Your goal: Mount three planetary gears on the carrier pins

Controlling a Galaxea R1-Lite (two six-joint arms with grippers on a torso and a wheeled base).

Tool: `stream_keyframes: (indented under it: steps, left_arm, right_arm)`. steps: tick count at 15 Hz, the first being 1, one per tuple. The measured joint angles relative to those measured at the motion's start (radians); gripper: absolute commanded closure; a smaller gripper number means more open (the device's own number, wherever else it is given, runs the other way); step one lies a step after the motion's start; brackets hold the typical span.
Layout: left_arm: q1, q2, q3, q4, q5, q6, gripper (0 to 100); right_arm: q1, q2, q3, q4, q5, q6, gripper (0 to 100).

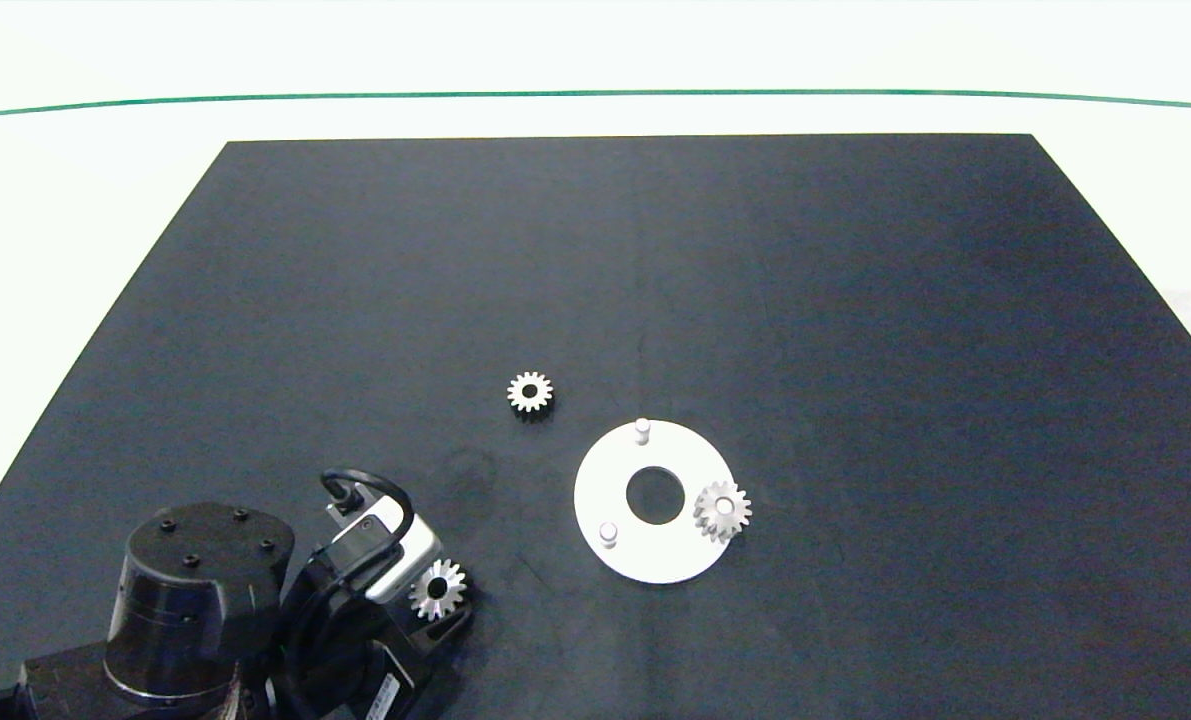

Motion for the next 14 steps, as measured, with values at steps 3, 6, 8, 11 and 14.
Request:
stream_keyframes:
  steps: [3,6,8,11,14]
  left_arm:
    - [-0.001,0.003,-0.004,0.001,-0.001,-0.002,72]
    - [-0.001,0.003,-0.013,0.002,-0.006,-0.004,78]
    - [-0.001,0.002,-0.016,0.003,-0.006,-0.005,83]
    - [-0.002,-0.002,-0.020,0.005,-0.006,-0.006,89]
    - [-0.006,-0.006,-0.017,0.007,-0.006,-0.006,93]
  right_arm:
    - [0.000,0.001,0.000,-0.001,0.000,0.000,0]
    - [0.000,0.005,0.001,-0.002,0.000,0.000,0]
    - [0.000,0.008,0.001,-0.002,0.001,0.000,0]
    - [0.000,0.011,0.002,-0.002,0.001,0.000,0]
    - [0.000,0.012,0.001,-0.002,0.001,0.000,0]
